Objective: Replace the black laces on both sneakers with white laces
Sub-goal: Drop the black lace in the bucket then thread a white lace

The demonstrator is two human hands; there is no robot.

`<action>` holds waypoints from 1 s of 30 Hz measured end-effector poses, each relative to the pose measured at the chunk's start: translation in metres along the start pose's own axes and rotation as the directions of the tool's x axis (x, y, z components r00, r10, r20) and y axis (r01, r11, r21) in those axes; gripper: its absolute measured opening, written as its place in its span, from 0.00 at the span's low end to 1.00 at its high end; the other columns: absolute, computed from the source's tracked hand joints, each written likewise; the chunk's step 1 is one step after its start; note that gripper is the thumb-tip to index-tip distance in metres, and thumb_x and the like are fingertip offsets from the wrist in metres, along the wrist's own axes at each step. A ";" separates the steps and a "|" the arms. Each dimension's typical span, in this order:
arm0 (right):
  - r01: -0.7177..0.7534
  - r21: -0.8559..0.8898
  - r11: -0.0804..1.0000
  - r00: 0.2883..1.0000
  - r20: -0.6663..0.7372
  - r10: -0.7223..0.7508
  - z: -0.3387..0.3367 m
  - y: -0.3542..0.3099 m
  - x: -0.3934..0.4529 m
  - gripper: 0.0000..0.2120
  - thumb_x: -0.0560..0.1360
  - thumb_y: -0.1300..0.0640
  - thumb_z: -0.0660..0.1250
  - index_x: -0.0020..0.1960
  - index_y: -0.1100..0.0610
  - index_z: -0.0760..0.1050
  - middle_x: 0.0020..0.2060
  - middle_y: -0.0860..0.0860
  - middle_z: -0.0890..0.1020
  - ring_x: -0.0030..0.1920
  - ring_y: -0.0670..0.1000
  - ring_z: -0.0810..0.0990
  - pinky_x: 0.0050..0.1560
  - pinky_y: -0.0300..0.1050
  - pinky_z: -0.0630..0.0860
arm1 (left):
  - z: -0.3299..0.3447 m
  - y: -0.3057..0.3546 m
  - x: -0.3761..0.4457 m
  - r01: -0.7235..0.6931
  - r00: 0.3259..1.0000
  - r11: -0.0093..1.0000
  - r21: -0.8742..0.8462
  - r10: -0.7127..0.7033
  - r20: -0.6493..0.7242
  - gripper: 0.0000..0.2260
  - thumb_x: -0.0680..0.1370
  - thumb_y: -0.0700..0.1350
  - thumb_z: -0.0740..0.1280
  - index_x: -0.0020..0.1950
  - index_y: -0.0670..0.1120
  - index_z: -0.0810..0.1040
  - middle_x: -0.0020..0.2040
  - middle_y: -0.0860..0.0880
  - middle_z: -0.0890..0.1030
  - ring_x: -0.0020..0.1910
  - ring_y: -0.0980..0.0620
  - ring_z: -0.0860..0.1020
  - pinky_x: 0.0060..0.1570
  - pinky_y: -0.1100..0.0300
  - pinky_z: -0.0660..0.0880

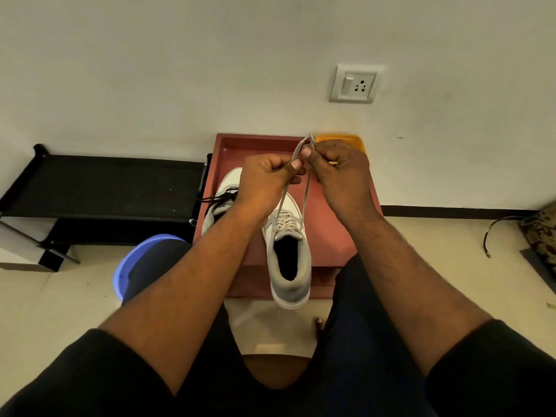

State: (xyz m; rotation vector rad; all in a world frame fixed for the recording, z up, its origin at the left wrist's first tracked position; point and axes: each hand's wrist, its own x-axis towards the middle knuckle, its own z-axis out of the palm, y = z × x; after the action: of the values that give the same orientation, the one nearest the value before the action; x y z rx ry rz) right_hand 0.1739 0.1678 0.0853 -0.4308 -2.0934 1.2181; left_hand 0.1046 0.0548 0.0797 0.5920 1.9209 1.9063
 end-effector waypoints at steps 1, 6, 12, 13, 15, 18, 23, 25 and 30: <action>0.009 -0.015 1.000 1.000 0.012 -0.009 0.000 -0.002 0.001 0.06 0.76 0.55 0.70 0.46 0.54 0.84 0.40 0.46 0.81 0.44 0.44 0.79 0.44 0.30 0.71 | 0.001 0.001 -0.001 -0.013 1.000 1.000 -0.018 0.013 0.003 0.08 0.78 0.38 0.67 0.53 0.35 0.82 0.46 0.38 0.84 0.43 0.47 0.83 0.46 0.61 0.80; 0.021 -0.021 1.000 0.999 0.029 -0.021 0.000 -0.003 0.001 0.06 0.76 0.56 0.70 0.45 0.57 0.85 0.42 0.50 0.82 0.45 0.43 0.79 0.45 0.27 0.70 | 0.004 0.007 -0.004 -0.062 0.998 0.997 -0.047 0.063 0.028 0.09 0.78 0.37 0.67 0.57 0.37 0.80 0.43 0.42 0.83 0.41 0.52 0.82 0.43 0.65 0.78; 0.033 -0.033 0.999 0.997 0.072 -0.031 0.001 -0.008 0.005 0.07 0.75 0.56 0.70 0.43 0.58 0.84 0.41 0.51 0.82 0.44 0.45 0.80 0.46 0.36 0.74 | 0.004 0.006 0.000 -0.110 0.993 0.992 0.058 0.108 0.040 0.06 0.78 0.37 0.67 0.51 0.38 0.83 0.40 0.42 0.84 0.42 0.51 0.83 0.49 0.58 0.79; 0.003 0.036 0.999 0.998 0.069 -0.006 0.000 -0.010 0.004 0.07 0.76 0.57 0.69 0.44 0.58 0.84 0.40 0.50 0.82 0.42 0.43 0.79 0.44 0.35 0.73 | 0.002 0.005 0.001 -0.117 0.993 0.989 0.085 0.115 0.026 0.06 0.78 0.38 0.68 0.49 0.38 0.83 0.41 0.42 0.84 0.43 0.49 0.83 0.50 0.56 0.79; -0.105 0.208 0.973 0.994 0.064 0.094 -0.002 -0.006 -0.002 0.07 0.78 0.57 0.67 0.47 0.56 0.83 0.38 0.46 0.83 0.39 0.38 0.79 0.42 0.31 0.73 | 0.000 0.003 0.004 -0.122 0.992 0.984 0.132 0.123 -0.002 0.07 0.77 0.40 0.69 0.46 0.38 0.84 0.42 0.42 0.85 0.46 0.46 0.83 0.51 0.55 0.77; -0.307 0.244 0.920 0.945 0.189 0.265 0.005 0.022 -0.022 0.07 0.78 0.58 0.66 0.54 0.54 0.81 0.42 0.43 0.84 0.41 0.35 0.80 0.42 0.29 0.74 | -0.001 -0.001 0.012 -0.091 0.994 0.982 0.167 0.099 -0.043 0.07 0.77 0.41 0.68 0.46 0.38 0.84 0.42 0.44 0.84 0.41 0.48 0.80 0.48 0.57 0.75; -0.377 0.357 0.855 0.920 0.255 0.299 0.041 0.053 -0.047 0.11 0.78 0.66 0.64 0.59 0.65 0.78 0.51 0.58 0.83 0.51 0.47 0.79 0.56 0.40 0.76 | 0.000 -0.002 0.027 -0.019 0.999 0.987 0.161 0.026 -0.041 0.07 0.77 0.43 0.70 0.45 0.40 0.83 0.42 0.41 0.82 0.42 0.52 0.76 0.45 0.58 0.74; -0.377 0.410 0.830 0.923 0.237 0.302 0.051 0.054 -0.047 0.11 0.79 0.66 0.63 0.59 0.62 0.79 0.52 0.58 0.83 0.52 0.48 0.77 0.56 0.42 0.74 | 0.000 0.001 0.032 0.000 1.000 0.988 0.154 0.003 -0.024 0.06 0.77 0.42 0.69 0.47 0.40 0.83 0.44 0.42 0.82 0.45 0.52 0.76 0.42 0.64 0.74; -0.446 0.510 0.735 0.895 0.273 0.353 0.057 0.055 -0.034 0.09 0.79 0.65 0.63 0.56 0.64 0.79 0.38 0.49 0.84 0.42 0.46 0.81 0.49 0.39 0.78 | -0.003 0.001 0.042 0.086 0.994 0.991 0.102 -0.093 0.065 0.07 0.80 0.45 0.66 0.46 0.49 0.84 0.47 0.41 0.77 0.47 0.48 0.73 0.35 0.56 0.79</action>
State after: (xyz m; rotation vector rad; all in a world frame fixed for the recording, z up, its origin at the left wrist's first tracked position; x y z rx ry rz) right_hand 0.1566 0.1398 0.0057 -0.5356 -1.6777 2.1117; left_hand 0.0672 0.0747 0.0823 0.5827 1.9720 1.7218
